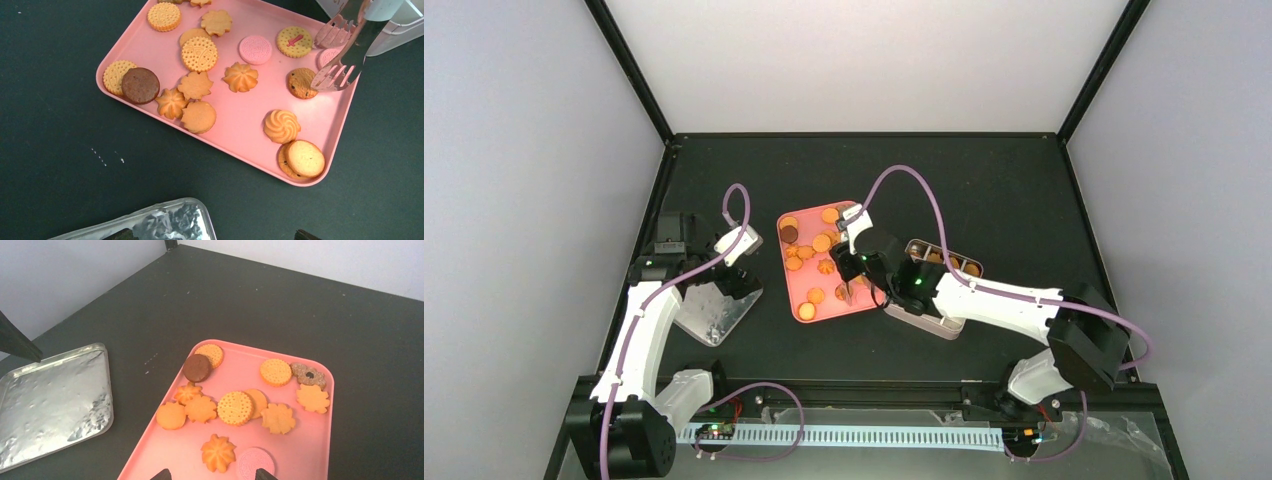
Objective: Pack the cookies
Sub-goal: Adjust the fake cookies on the plate.
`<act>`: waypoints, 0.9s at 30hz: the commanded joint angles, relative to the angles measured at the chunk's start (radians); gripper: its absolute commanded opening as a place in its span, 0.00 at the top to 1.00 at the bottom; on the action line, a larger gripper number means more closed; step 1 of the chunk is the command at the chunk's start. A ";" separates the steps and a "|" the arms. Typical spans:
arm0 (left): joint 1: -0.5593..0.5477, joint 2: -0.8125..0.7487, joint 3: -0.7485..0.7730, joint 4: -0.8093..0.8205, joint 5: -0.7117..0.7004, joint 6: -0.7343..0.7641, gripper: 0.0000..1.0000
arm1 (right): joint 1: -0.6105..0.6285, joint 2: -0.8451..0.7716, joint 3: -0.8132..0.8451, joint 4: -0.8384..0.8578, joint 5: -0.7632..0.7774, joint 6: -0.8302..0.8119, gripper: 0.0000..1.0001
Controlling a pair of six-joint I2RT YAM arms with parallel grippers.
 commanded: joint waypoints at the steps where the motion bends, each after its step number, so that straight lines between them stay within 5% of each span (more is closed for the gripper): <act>1: 0.007 -0.005 0.037 -0.022 0.004 0.005 0.16 | 0.006 0.021 0.005 0.050 0.001 0.037 0.56; 11: 0.007 0.000 0.029 -0.016 0.007 0.003 0.16 | 0.028 -0.016 -0.011 0.048 0.024 0.016 0.71; 27: 0.007 -0.006 0.032 -0.022 0.004 0.003 0.16 | 0.034 0.031 0.059 0.110 0.024 -0.015 0.71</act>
